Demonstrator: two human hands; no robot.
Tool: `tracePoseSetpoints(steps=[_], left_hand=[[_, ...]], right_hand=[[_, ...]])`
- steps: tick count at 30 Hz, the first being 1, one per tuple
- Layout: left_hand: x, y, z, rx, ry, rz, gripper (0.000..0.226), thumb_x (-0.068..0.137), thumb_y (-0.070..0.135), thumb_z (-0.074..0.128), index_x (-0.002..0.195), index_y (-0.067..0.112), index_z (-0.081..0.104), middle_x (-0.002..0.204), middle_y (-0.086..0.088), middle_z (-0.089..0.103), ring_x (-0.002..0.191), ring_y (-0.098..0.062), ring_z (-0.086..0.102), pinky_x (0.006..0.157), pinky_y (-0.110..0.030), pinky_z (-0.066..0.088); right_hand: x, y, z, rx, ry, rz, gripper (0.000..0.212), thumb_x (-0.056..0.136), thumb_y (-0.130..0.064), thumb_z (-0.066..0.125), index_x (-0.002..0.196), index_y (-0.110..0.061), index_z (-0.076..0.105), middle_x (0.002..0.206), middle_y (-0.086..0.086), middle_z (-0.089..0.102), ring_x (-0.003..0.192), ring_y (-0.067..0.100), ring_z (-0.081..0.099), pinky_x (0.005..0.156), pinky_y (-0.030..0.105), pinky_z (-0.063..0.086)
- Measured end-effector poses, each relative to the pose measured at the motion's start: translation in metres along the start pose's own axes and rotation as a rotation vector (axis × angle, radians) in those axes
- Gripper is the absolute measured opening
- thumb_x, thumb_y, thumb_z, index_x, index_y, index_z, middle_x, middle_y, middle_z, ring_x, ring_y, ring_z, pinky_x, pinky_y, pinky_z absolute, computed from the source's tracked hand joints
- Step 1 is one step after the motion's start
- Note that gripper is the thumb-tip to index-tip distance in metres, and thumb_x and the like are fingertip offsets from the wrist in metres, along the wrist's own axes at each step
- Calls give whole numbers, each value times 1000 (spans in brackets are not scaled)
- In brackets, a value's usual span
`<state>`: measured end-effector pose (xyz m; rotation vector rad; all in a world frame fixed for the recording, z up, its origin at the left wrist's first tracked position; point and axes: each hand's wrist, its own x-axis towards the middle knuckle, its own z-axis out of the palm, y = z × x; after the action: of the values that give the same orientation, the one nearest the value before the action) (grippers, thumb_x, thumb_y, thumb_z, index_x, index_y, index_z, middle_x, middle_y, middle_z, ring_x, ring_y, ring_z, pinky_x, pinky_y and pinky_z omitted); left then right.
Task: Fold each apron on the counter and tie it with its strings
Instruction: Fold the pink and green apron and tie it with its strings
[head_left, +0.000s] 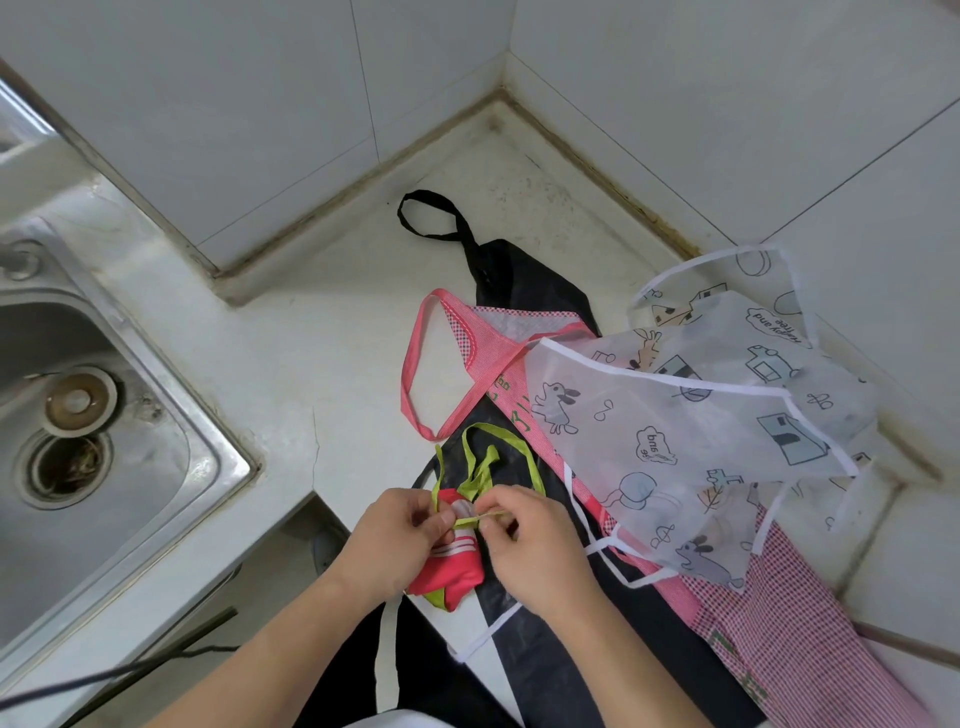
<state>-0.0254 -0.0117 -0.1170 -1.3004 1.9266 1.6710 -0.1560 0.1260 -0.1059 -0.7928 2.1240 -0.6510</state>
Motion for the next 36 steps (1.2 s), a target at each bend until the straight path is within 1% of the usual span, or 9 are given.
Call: tracePoseSetpoints(steps=[3,7,9,12,18,24,28,31,36], left_hand=[[2,0,1,36,-22,38,26,101,29,67,79,18,74,77,-5,75,77,-24,72,81,-49,60],[2,-2,1,49,-41,54,20,96,29,73,79,18,71,77,-10,72,73,-24,70,78,-51,59],[0,-1,-1,-2,-18,51,13,93,27,78,91,20,67,75,-10,73,69,-20,70,77,-45,58],[-2,2,-3,-61,-26,17,27,89,25,83,102,18,61,73,-5,76,68,-15,73,73,-36,58],[-1,3,-6,21,-86,-11,27,86,18,84,101,14,62,77,-3,78,71,-21,75,81,-44,62],[-5,7,-11,44,-199,-29,28,86,24,84,104,16,64,82,-2,78,79,-17,75,80,-37,61],[-8,1,-9,117,-92,17,27,84,20,83,102,26,64,85,6,77,79,-8,74,79,-35,64],[-13,0,-6,179,-16,73,31,83,19,84,102,29,62,82,11,75,76,0,70,73,-26,62],[-18,-2,-3,180,58,162,33,86,13,80,99,31,56,82,11,74,77,-1,69,72,-27,60]], right_hand=[[-3,-5,3,-11,-118,-110,30,96,-27,68,120,-40,56,116,-25,52,110,-2,55,91,23,54],[2,-8,9,-107,-131,-164,29,97,-14,67,110,-35,51,110,-20,51,101,3,55,86,31,57],[4,-6,11,-114,-126,-156,30,96,-11,67,105,-34,49,104,-17,52,97,5,56,81,34,58],[1,-5,12,-141,-135,-218,32,96,-11,67,102,-35,46,98,-15,55,90,11,58,73,39,58],[-1,1,17,-133,-136,-249,26,95,-5,64,99,-31,58,96,-15,57,88,11,58,74,38,57],[1,9,21,-97,-83,-231,19,97,-7,63,98,-21,75,96,-14,62,88,9,63,75,34,59],[-3,7,19,-39,-75,-216,21,95,-7,69,108,-24,70,97,-16,63,91,4,64,78,23,59],[-6,6,19,-28,-48,-218,20,95,-10,70,106,-26,68,91,-15,64,89,6,63,76,25,58],[-5,8,23,-52,-38,-202,15,97,-13,68,106,-21,77,96,-17,63,91,4,63,81,24,58]])
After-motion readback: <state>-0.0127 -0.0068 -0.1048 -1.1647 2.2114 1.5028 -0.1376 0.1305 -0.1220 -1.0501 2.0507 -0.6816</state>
